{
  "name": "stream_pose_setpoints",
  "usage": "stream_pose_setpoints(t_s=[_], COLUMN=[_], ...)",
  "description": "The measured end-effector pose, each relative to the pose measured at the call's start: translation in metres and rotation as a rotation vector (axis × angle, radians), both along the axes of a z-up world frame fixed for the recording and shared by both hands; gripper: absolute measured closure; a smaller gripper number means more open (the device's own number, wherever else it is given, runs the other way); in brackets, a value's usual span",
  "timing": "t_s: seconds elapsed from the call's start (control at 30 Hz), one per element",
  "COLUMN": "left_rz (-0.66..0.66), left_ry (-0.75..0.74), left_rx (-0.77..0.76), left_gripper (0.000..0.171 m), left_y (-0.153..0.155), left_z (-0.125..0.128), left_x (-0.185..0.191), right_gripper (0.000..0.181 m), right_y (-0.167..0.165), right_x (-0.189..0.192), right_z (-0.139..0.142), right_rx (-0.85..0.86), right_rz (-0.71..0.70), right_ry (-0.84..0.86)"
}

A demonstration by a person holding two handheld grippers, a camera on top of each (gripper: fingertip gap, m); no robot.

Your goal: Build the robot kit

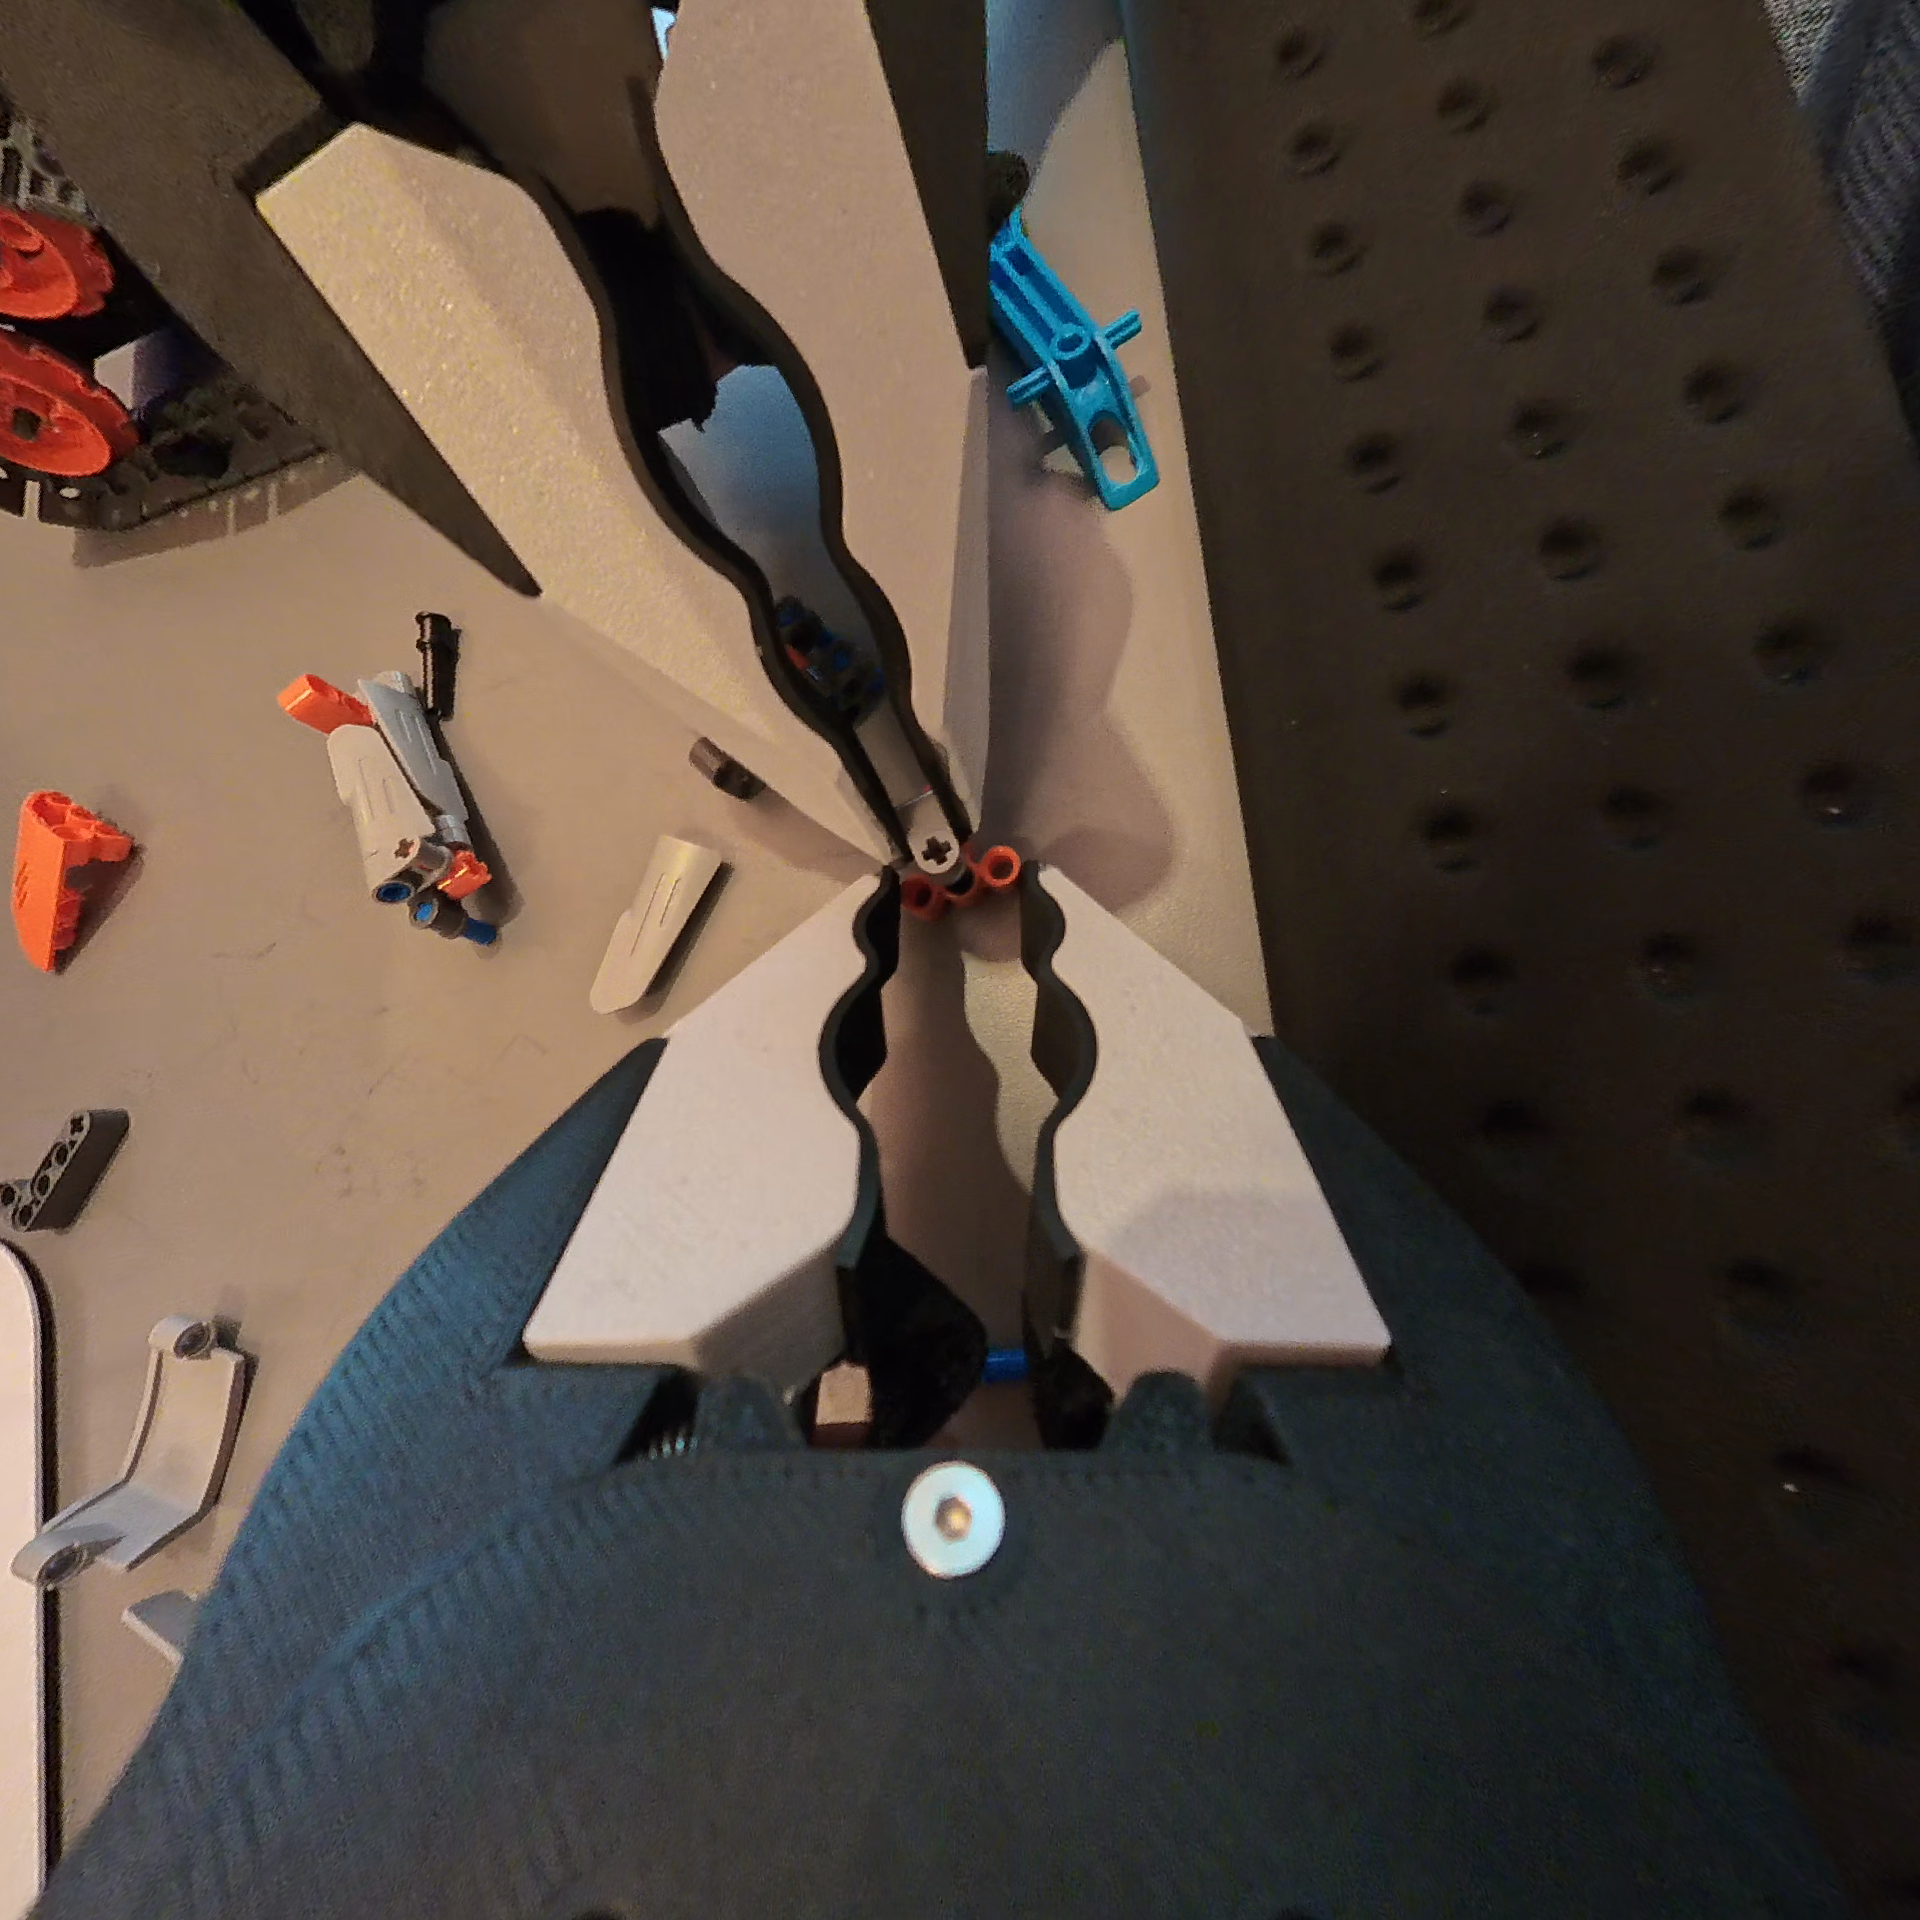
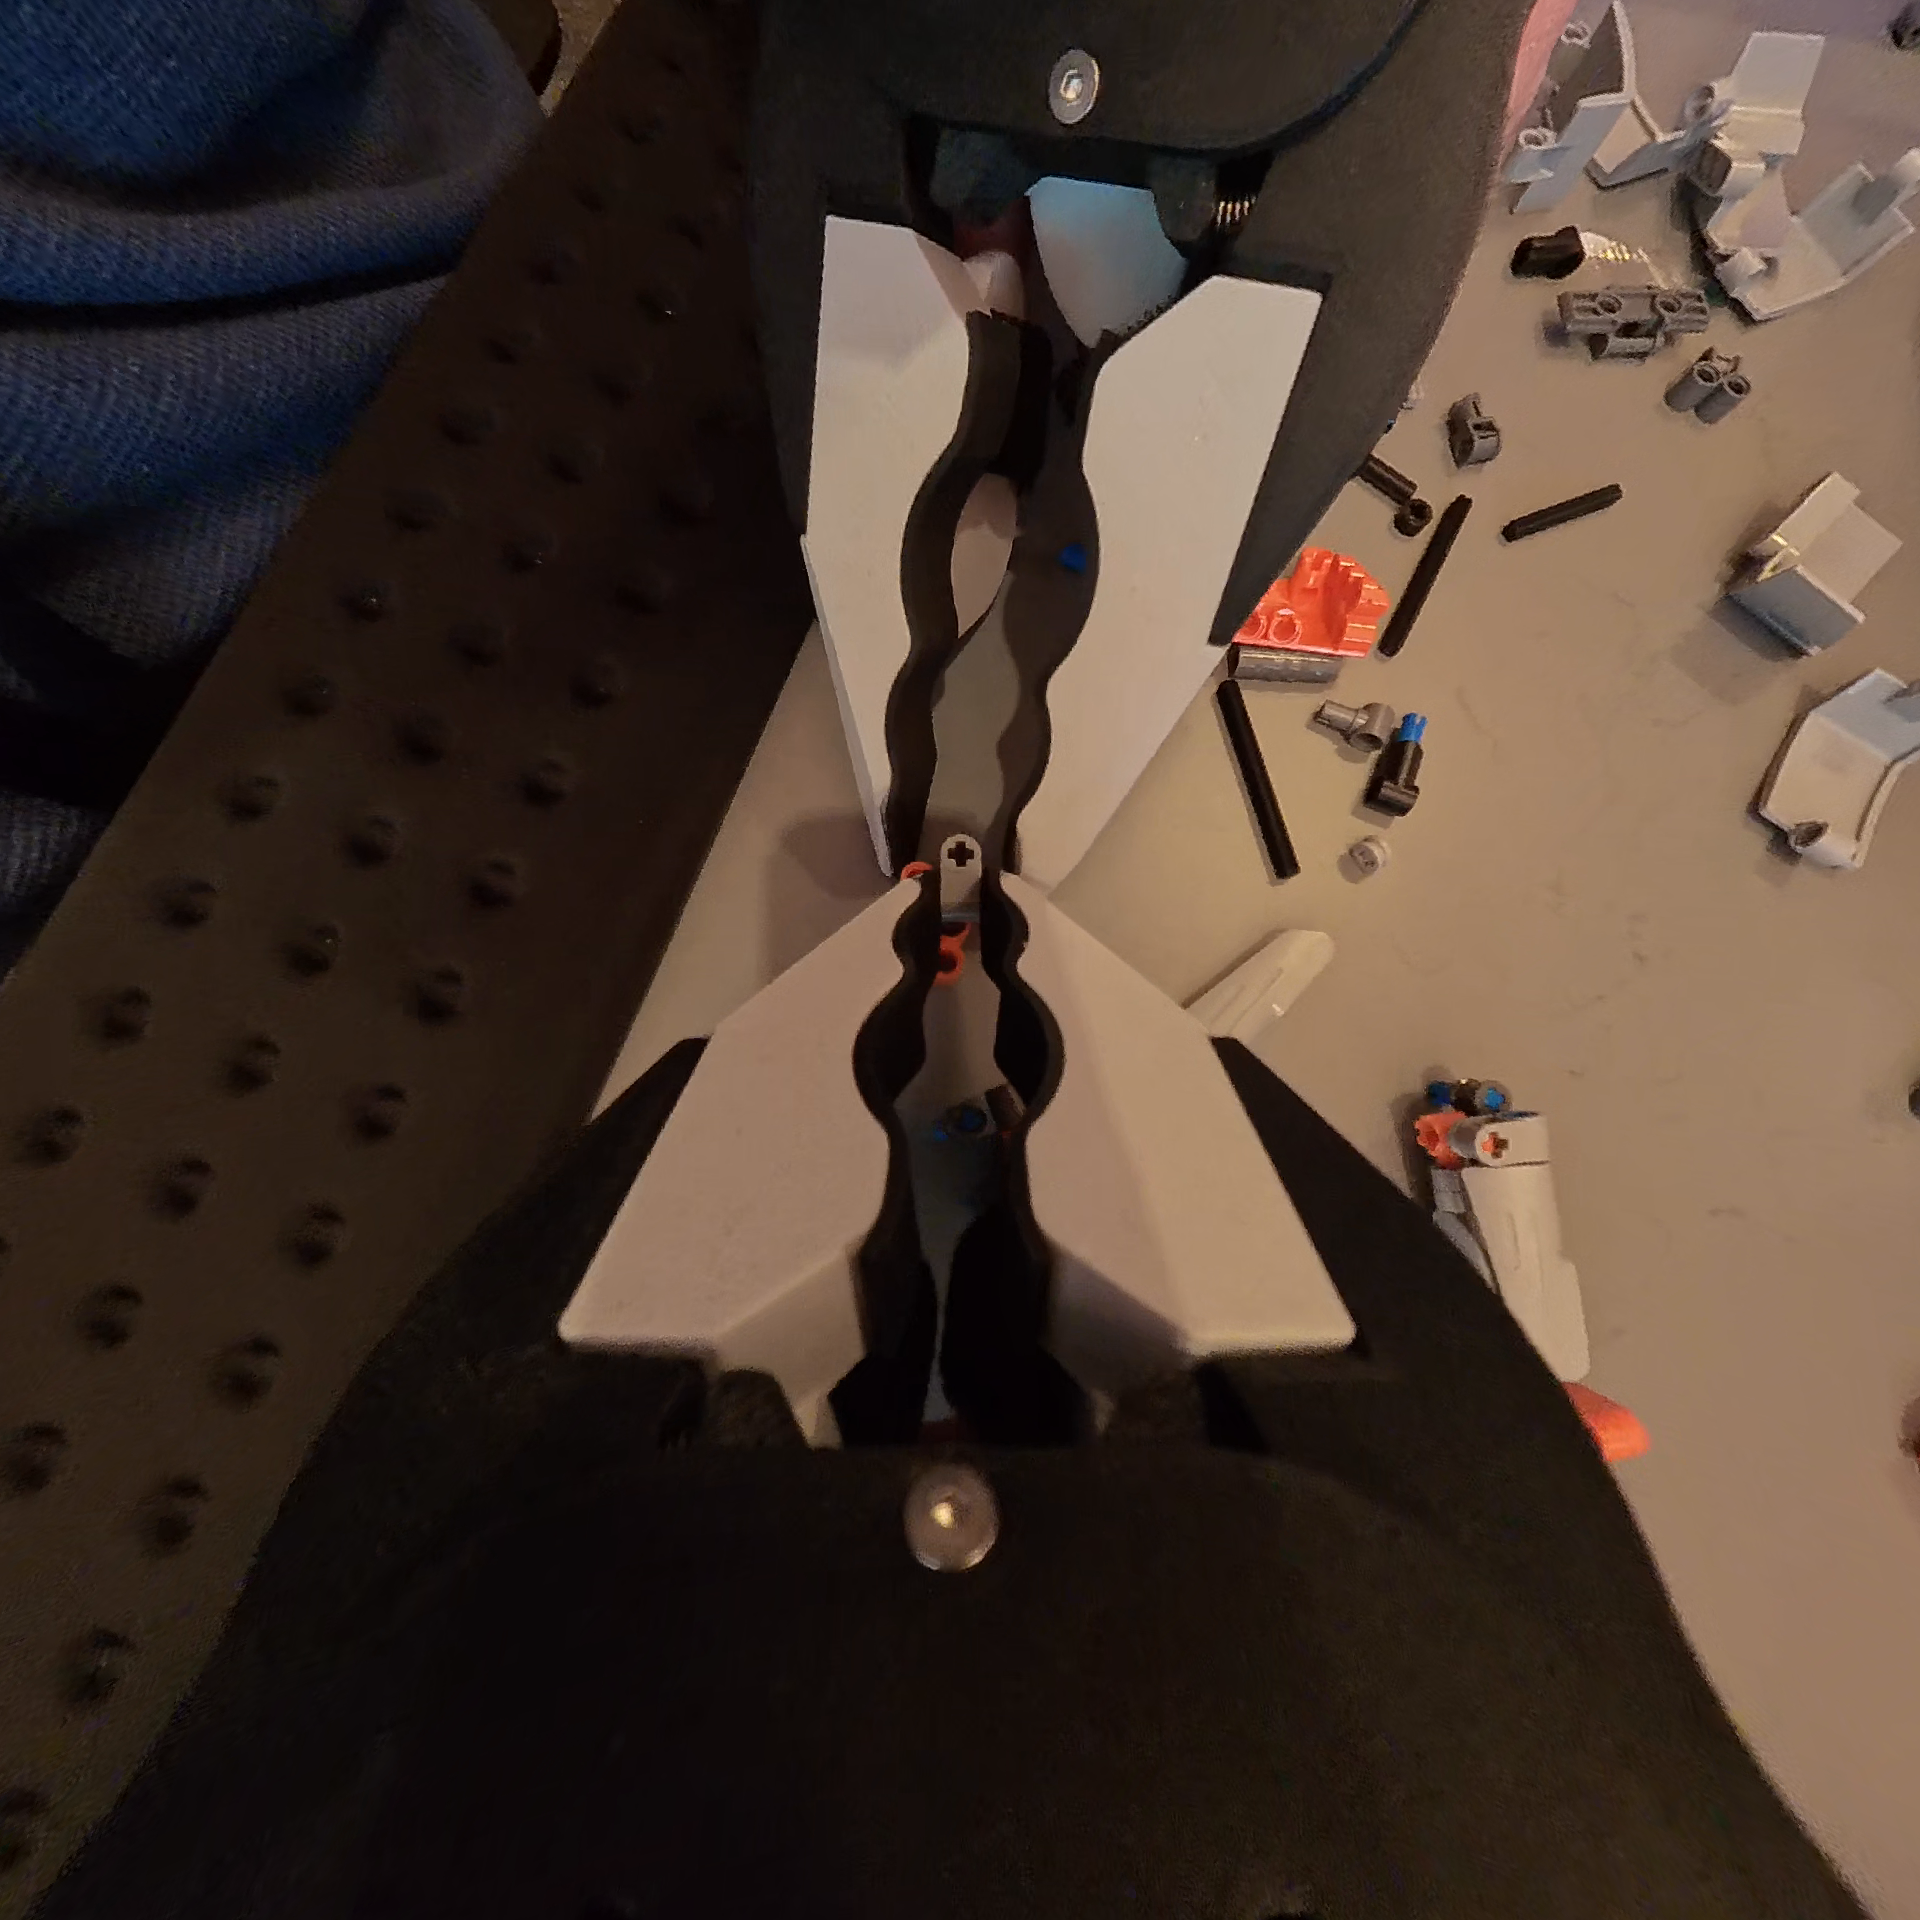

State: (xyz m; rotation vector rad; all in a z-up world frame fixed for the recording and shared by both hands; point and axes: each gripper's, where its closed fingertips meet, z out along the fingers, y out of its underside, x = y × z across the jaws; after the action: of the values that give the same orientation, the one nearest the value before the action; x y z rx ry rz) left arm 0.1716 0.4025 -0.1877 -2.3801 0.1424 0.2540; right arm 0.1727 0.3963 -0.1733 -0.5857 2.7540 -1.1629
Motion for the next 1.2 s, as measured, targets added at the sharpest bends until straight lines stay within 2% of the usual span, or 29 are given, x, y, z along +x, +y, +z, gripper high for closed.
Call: stream_pose_setpoints(t_s=[0.53, 0.67, 0.83, 1.07, 1.2], left_rz=[0.023, 0.083, 0.099, 0.103, 0.111], left_ry=[-0.006, -0.016, 0.015, 0.009, 0.001], left_rx=[0.012, 0.136, 0.102, 0.110, 0.131], left_gripper=[0.146, 0.162, 0.171, 0.171, 0.169], left_y=[-0.001, -0.002, -0.001, -0.001, -0.003], left_z=[0.003, 0.029, 0.021, 0.021, 0.026], left_x=[-0.002, -0.003, -0.004, -0.003, -0.005], right_gripper=[0.176, 0.176, 0.176, 0.172, 0.169], right_y=[0.001, 0.000, -0.001, 0.001, 0.004], right_x=[-0.001, -0.001, -0.001, -0.003, -0.008], right_z=[-0.004, -0.004, -0.004, -0.003, 0.008], right_rx=[0.106, 0.104, 0.091, 0.075, 0.041], right_rz=[0.002, -0.009, -0.011, -0.025, -0.039], right_ry=[0.077, 0.077, 0.059, 0.049, 0.022])
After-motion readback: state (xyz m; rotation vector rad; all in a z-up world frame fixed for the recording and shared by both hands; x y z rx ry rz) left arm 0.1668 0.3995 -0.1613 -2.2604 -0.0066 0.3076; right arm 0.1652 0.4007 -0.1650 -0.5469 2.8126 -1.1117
